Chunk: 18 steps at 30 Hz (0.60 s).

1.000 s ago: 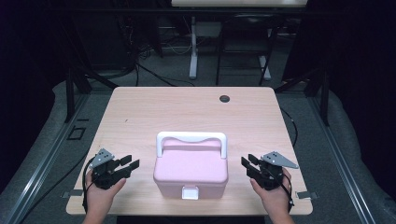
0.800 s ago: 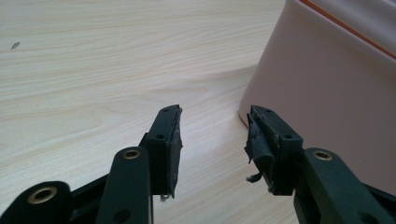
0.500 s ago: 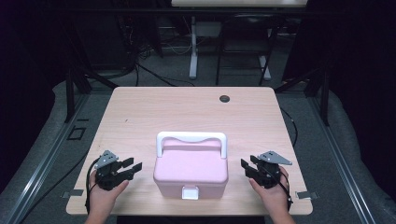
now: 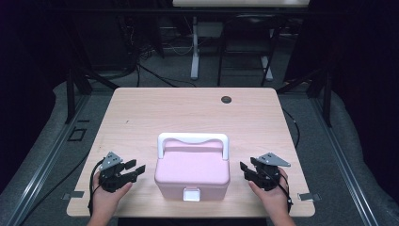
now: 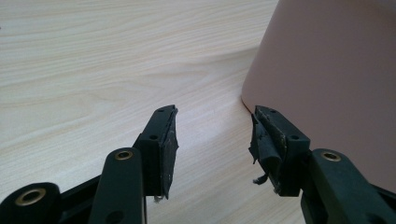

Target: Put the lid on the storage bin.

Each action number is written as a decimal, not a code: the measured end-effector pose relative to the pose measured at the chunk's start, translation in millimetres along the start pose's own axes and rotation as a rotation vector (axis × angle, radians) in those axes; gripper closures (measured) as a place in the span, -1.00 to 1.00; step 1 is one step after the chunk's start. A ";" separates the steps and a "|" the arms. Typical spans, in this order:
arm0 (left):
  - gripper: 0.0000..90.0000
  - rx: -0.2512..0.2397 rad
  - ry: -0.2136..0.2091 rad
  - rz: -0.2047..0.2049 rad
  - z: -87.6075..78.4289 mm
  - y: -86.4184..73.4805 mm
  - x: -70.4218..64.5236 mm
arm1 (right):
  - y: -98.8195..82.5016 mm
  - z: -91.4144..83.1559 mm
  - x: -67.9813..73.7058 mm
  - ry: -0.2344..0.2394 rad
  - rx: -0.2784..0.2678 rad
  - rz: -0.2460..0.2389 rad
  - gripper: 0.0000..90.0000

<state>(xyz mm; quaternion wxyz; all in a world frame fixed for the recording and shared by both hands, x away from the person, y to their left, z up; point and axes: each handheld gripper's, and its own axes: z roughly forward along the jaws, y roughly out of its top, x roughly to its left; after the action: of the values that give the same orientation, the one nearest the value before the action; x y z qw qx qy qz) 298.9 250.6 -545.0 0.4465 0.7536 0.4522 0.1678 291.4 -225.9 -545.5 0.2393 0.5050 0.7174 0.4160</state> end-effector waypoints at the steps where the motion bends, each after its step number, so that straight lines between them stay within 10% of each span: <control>1: 0.10 0.001 0.001 0.001 0.1 -0.1 0.1 | -0.1 0.3 0.0 0.000 0.001 0.006 0.12; 18: 0.08 0.000 -0.002 -0.012 2.7 0.1 -0.6 | -0.9 1.0 -0.7 -0.012 -0.004 0.010 0.10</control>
<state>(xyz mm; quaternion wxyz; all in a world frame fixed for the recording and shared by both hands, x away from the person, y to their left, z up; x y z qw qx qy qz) 300.4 248.7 -546.3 0.4479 0.7513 0.4561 0.1643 292.0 -226.3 -546.9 0.2426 0.5106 0.7124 0.4158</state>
